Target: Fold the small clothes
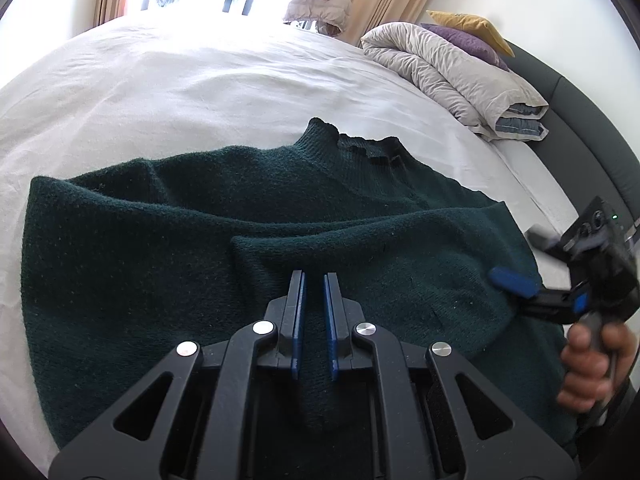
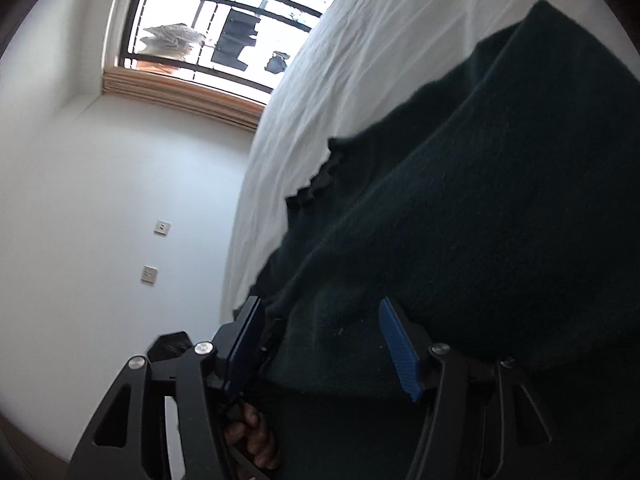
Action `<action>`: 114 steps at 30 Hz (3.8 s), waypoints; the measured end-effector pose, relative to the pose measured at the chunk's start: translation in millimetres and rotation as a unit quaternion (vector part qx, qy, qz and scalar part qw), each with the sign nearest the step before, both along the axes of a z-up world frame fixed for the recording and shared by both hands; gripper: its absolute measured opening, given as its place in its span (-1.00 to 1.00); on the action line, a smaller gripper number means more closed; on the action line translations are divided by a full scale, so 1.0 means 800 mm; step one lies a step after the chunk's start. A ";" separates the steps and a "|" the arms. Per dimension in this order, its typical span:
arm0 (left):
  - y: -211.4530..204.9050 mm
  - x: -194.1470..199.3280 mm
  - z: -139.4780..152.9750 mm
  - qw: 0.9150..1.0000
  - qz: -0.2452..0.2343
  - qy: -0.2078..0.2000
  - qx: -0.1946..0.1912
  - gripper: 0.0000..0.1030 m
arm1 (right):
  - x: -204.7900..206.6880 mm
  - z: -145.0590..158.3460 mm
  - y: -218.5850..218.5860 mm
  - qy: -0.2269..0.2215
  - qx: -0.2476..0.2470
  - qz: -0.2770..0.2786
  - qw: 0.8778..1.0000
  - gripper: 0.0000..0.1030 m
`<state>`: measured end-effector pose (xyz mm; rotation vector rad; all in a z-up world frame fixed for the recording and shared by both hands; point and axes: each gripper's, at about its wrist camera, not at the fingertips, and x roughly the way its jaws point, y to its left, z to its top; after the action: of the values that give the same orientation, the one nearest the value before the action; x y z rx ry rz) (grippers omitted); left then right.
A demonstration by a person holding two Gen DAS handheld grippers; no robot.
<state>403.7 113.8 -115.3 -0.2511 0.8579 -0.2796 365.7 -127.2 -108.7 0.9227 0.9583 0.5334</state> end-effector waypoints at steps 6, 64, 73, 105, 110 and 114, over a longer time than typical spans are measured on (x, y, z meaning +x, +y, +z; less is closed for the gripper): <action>0.006 -0.004 0.001 1.000 0.002 -0.001 -0.016 -0.82 | -0.024 -0.017 -0.069 0.009 0.022 -0.064 0.998 -0.35; -0.002 -0.593 -0.188 0.440 -0.402 -0.395 0.699 1.00 | -0.421 0.201 0.035 -0.293 -0.358 -0.187 0.866 1.00; -0.022 -0.600 -0.134 0.508 -0.358 -0.457 0.637 0.63 | -0.424 0.205 0.034 -0.296 -0.355 -0.188 0.867 1.00; -0.041 -0.591 -0.008 0.745 -0.328 -0.342 0.470 -0.91 | -0.444 0.191 -0.016 -0.261 -0.436 -0.158 0.846 0.93; -0.023 -0.567 0.045 0.800 -0.247 -0.343 0.426 -0.91 | -0.452 0.190 -0.001 -0.275 -0.469 -0.104 0.833 0.93; -0.016 -0.564 0.065 0.812 -0.221 -0.344 0.416 -0.91 | -0.467 0.172 0.008 -0.267 -0.547 -0.018 0.793 0.79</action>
<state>-47.3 101.3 -63.2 0.8534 0.2322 -0.3658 -8.1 -120.9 28.7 -0.2724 0.5541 0.1079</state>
